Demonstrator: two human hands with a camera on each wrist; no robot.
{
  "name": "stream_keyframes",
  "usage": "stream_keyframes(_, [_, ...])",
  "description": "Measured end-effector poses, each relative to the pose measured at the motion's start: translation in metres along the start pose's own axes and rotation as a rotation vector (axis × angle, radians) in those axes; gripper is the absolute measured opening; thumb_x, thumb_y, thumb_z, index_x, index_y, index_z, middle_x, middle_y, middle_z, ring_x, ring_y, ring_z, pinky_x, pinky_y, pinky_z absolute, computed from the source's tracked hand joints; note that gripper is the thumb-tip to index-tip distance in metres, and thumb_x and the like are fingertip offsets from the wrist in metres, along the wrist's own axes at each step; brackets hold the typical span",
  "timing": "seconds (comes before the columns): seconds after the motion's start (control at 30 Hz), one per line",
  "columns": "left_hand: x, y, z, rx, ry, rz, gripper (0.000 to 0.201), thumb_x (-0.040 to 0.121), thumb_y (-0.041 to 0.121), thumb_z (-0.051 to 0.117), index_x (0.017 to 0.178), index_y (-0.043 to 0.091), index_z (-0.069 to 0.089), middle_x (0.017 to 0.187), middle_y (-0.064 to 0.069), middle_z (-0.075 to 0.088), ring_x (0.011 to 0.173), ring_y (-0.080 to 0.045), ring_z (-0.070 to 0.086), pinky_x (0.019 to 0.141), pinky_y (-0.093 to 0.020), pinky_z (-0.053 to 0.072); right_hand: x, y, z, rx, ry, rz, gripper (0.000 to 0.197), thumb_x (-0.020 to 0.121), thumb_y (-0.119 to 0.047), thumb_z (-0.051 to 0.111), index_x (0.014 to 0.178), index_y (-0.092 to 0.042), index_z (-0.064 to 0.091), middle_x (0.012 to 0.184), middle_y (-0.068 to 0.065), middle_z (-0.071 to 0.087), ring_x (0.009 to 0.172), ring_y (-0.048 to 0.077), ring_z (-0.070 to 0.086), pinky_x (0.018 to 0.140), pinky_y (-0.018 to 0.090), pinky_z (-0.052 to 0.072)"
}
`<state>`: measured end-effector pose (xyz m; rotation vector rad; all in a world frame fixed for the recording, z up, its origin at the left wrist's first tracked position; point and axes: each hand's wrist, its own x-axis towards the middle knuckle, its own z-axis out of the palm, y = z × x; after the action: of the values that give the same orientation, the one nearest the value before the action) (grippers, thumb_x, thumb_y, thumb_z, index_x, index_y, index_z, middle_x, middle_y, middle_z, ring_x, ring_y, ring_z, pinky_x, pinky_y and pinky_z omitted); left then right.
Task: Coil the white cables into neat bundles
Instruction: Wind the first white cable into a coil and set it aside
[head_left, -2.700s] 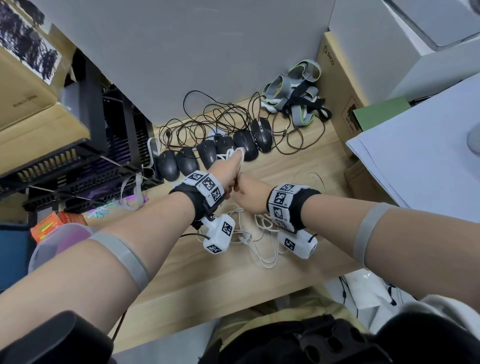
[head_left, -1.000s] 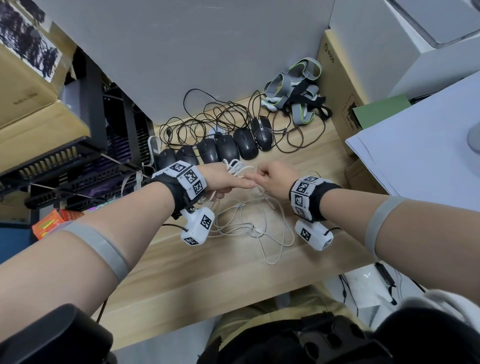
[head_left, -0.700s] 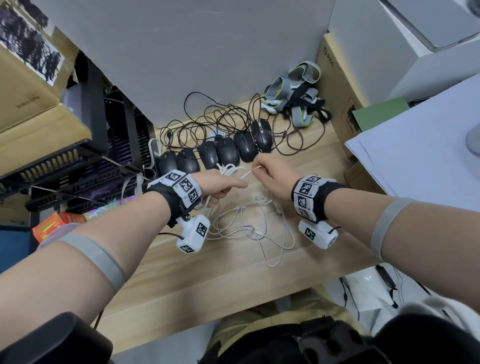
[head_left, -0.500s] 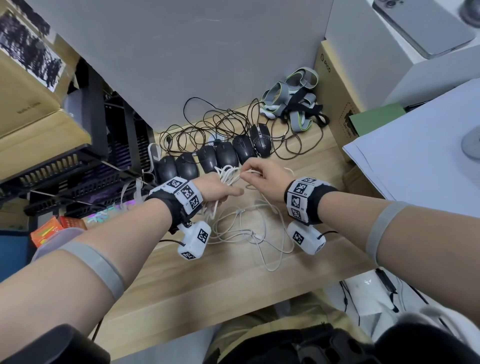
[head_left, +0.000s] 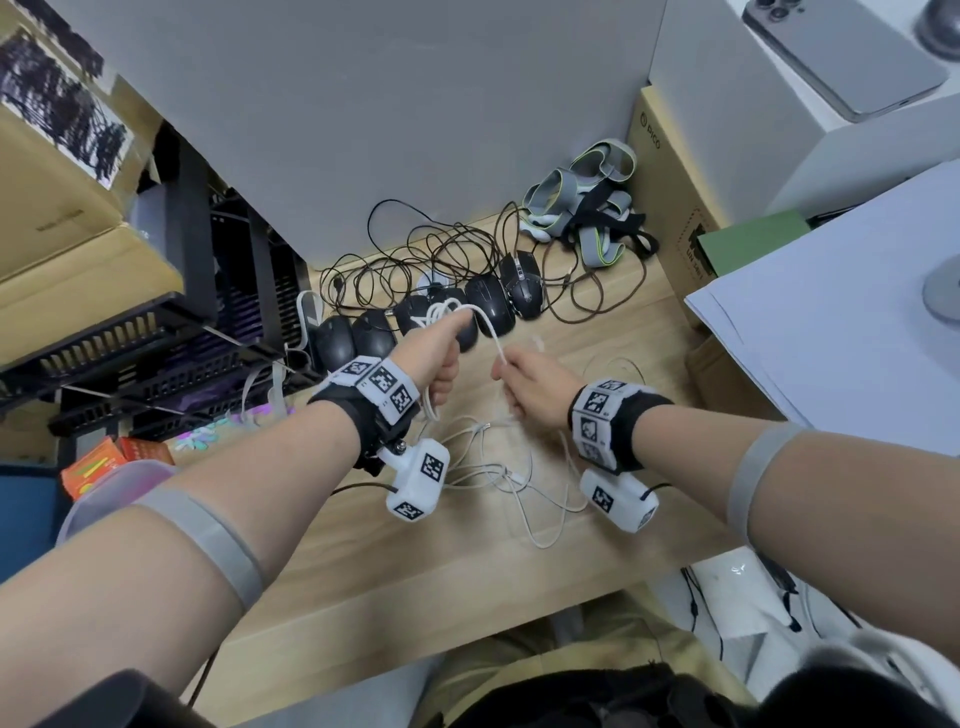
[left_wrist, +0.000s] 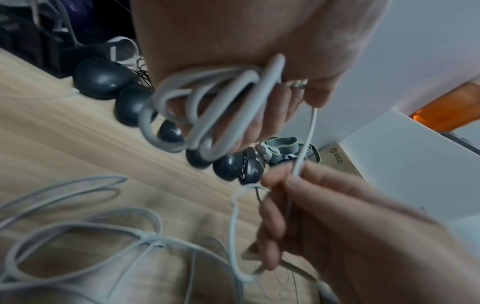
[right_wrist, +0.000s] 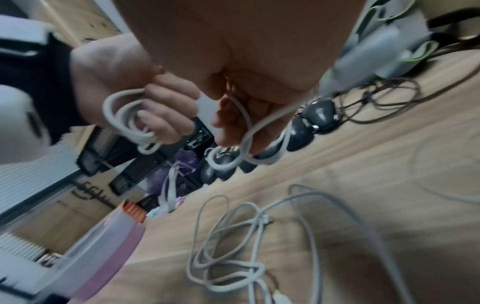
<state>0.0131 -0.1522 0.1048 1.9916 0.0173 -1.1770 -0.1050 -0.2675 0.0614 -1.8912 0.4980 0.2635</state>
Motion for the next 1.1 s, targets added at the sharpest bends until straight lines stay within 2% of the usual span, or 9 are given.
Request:
stream_keyframes(0.1, [0.001, -0.002, 0.015, 0.067, 0.05, 0.04, 0.059, 0.085, 0.069, 0.052, 0.051, 0.024, 0.037, 0.046, 0.003, 0.034, 0.039, -0.017, 0.028, 0.046, -0.023, 0.029, -0.004, -0.019, 0.014, -0.059, -0.054, -0.082, 0.016, 0.1, -0.017, 0.035, 0.096, -0.018, 0.051, 0.077, -0.003, 0.057, 0.066, 0.013, 0.056, 0.067, 0.032, 0.047])
stream_keyframes(0.2, [0.004, 0.001, 0.018, 0.125, 0.199, 0.075, 0.07, 0.074, 0.08, 0.047, 0.073, 0.013, 0.064, 0.054, -0.008, 0.055, 0.044, -0.021, 0.053, 0.055, -0.025, 0.039, -0.008, -0.028, 0.017, -0.091, -0.081, -0.17, 0.022, 0.096, -0.011, 0.043, 0.114, -0.01, 0.054, 0.107, 0.009, 0.065, 0.096, 0.021, 0.06, 0.087, 0.032, 0.047])
stream_keyframes(0.27, [0.009, 0.003, 0.013, 0.124, 0.31, 0.082, 0.083, 0.079, 0.081, 0.043, 0.098, 0.005, 0.071, 0.072, -0.011, 0.065, 0.061, -0.023, 0.063, 0.059, -0.026, 0.04, -0.012, -0.029, 0.017, -0.169, -0.142, -0.19, 0.028, 0.096, -0.016, 0.045, 0.123, -0.008, 0.051, 0.116, 0.01, 0.063, 0.103, 0.023, 0.059, 0.087, 0.031, 0.045])
stream_keyframes(0.33, [0.009, 0.006, 0.008, 0.13, 0.377, 0.099, 0.071, 0.091, 0.071, 0.042, 0.097, 0.006, 0.069, 0.079, -0.009, 0.066, 0.065, -0.021, 0.06, 0.057, -0.028, 0.039, -0.017, -0.029, 0.018, -0.213, -0.184, -0.216, 0.034, 0.096, -0.018, 0.048, 0.129, -0.009, 0.047, 0.12, 0.01, 0.062, 0.101, 0.023, 0.058, 0.082, 0.028, 0.042])
stream_keyframes(0.47, [0.014, 0.002, 0.006, -0.053, 0.252, 0.074, 0.07, 0.096, 0.066, 0.042, 0.104, 0.0, 0.066, 0.085, -0.012, 0.078, 0.059, -0.025, 0.068, 0.051, -0.026, 0.051, -0.018, -0.025, 0.019, -0.248, -0.206, -0.22, 0.035, 0.094, -0.025, 0.051, 0.127, -0.016, 0.043, 0.123, 0.01, 0.061, 0.106, 0.029, 0.059, 0.087, 0.035, 0.046])
stream_keyframes(0.63, [0.01, -0.002, 0.008, -0.289, 0.139, 0.037, 0.056, 0.098, 0.062, 0.047, 0.067, 0.014, 0.047, 0.048, -0.003, 0.053, 0.037, -0.023, 0.054, 0.051, -0.028, 0.044, -0.018, -0.014, 0.018, -0.494, -0.183, -0.26, 0.041, 0.087, -0.034, 0.058, 0.117, -0.019, 0.034, 0.082, -0.001, 0.054, 0.072, 0.029, 0.056, 0.064, 0.035, 0.043])
stream_keyframes(0.77, [0.012, -0.005, 0.011, -0.28, 0.226, 0.032, 0.062, 0.089, 0.07, 0.045, 0.055, 0.018, 0.047, 0.043, -0.001, 0.046, 0.043, -0.023, 0.046, 0.065, -0.034, 0.042, -0.02, -0.015, 0.02, -0.595, -0.139, -0.324, 0.047, 0.084, -0.042, 0.063, 0.118, -0.019, 0.039, 0.079, -0.004, 0.055, 0.07, 0.027, 0.057, 0.062, 0.033, 0.041])
stream_keyframes(0.97, [0.009, 0.004, 0.001, -0.299, 0.238, -0.011, 0.058, 0.095, 0.07, 0.04, 0.065, 0.02, 0.038, 0.039, 0.006, 0.032, 0.032, -0.014, 0.026, 0.044, -0.023, 0.029, -0.017, 0.004, 0.013, -0.771, -0.023, -0.223, 0.01, 0.073, -0.031, 0.06, 0.079, -0.028, 0.053, 0.094, -0.006, 0.05, 0.099, 0.02, 0.047, 0.095, 0.041, 0.032])
stream_keyframes(1.1, [0.007, 0.005, -0.012, -0.233, 0.172, -0.073, 0.058, 0.091, 0.074, 0.044, 0.064, 0.024, 0.034, 0.049, 0.006, 0.03, 0.041, -0.015, 0.022, 0.047, -0.02, 0.025, -0.016, 0.027, 0.001, -0.684, -0.019, 0.024, 0.01, 0.076, -0.021, 0.05, 0.083, -0.026, 0.048, 0.093, -0.005, 0.054, 0.096, 0.024, 0.053, 0.097, 0.04, 0.035])
